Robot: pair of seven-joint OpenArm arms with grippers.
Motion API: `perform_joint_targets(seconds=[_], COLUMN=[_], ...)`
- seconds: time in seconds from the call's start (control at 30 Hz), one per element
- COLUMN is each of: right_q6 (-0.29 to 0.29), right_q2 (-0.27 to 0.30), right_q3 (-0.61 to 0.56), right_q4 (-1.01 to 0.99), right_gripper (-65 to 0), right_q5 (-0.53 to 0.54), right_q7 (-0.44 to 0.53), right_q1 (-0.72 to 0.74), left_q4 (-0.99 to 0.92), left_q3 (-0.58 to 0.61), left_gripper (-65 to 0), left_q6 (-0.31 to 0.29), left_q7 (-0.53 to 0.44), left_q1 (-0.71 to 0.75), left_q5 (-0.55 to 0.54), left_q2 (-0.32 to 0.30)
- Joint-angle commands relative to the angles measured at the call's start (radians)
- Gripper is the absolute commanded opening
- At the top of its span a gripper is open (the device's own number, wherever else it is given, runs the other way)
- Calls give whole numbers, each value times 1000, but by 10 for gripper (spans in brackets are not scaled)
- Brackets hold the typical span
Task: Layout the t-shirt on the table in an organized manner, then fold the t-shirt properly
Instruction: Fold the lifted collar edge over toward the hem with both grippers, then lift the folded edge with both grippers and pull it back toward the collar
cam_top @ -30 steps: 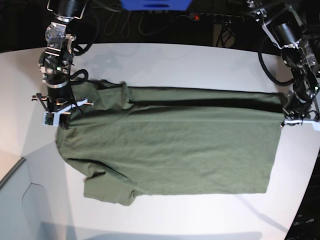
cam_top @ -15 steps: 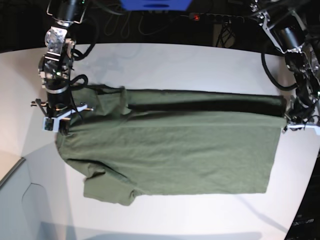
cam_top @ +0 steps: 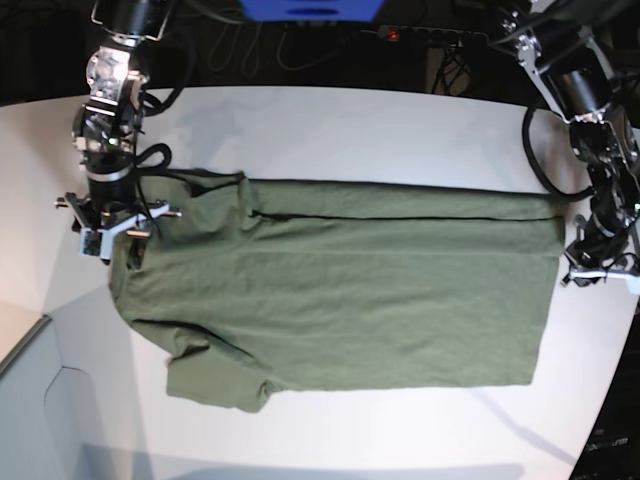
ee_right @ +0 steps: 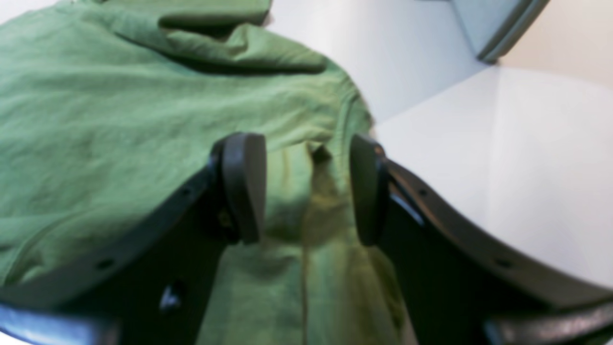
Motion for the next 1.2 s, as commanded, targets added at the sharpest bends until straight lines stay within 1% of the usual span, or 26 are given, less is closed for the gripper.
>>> perform_joint_targets(seconds=[0.0, 0.1, 0.13, 0.17, 0.3, 0.33, 0.4, 0.8, 0.87, 1.0, 1.17], right_q6=[-10, -10, -10, -10, -10, -10, -10, -10, -10, -10, -10], right_q2=[7, 4, 2, 1, 1, 1, 1, -1, -1, -1, 1], right_q3=[3, 3, 3, 3, 2, 2, 2, 2, 2, 2, 2], right_q4=[39, 80, 92, 101, 111, 109, 109, 109, 109, 109, 109], right_gripper=[-359, -356, -356, -356, -356, -356, -356, -357, -357, -358, -358], right_q5=[5, 5, 5, 5, 5, 7, 7, 8, 8, 8, 8], right_q7=[32, 32, 32, 32, 32, 32, 32, 32, 32, 32, 32], right_q1=[0, -35, -47, -58, -104, -110, -127, -158, -158, -158, -158], left_q4=[21, 22, 22, 22, 22, 22, 18, 9, 6, -71, -114], left_q3=[-4, -4, -6, -6, -4, -4, -4, 5, 5, 7, 42], left_gripper=[-511, -510, -499, -468, -274, -251, -251, -321, -321, -321, -322], left_q6=[-3, -6, -6, -6, -6, -6, -8, -8, -8, -8, -8], left_q7=[-18, -21, -24, -27, -27, -27, -29, -26, -23, -27, -27], left_q1=[5, 48, 66, 88, 157, 170, 186, 157, 153, 130, 123], left_q5=[-13, -15, -15, -15, -15, -15, -15, -4, -4, -4, -4], left_q2=[-21, -32, -32, -32, -32, -32, -32, -26, -26, -30, -34])
